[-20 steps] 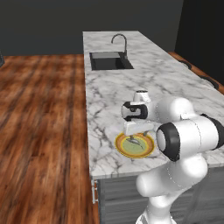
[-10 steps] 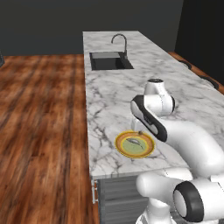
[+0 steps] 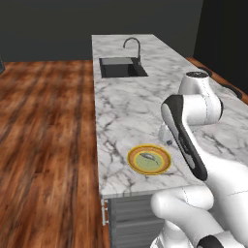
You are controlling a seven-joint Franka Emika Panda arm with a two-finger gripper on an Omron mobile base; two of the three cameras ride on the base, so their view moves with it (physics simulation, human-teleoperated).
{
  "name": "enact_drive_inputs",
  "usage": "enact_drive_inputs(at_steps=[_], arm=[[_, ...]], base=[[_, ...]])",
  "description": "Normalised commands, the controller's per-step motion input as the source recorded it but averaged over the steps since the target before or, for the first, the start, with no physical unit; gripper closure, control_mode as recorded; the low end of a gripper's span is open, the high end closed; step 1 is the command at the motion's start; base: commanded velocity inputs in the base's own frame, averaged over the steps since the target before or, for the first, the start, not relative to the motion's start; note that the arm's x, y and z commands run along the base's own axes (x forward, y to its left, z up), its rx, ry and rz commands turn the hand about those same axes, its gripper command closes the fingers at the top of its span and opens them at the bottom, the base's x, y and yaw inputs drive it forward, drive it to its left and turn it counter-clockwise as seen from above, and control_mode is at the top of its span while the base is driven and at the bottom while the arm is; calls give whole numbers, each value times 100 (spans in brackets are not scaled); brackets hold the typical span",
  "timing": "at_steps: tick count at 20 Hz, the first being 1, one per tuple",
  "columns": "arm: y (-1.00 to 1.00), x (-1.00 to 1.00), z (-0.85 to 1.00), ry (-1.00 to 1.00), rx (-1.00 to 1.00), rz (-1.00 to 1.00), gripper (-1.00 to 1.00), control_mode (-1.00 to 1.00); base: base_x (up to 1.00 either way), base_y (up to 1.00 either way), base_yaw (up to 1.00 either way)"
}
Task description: Take the fish from the oven and place it on the plate on the counter.
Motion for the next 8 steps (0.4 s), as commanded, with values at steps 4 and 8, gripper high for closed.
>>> enact_drive_inputs(at_steps=[4,8], arm=[[-1,-64,94,-5,0,0,-100,-100],[0,-59,79,-5,0,0,-100,-100]], base=[[0,0,0],[0,0,0]])
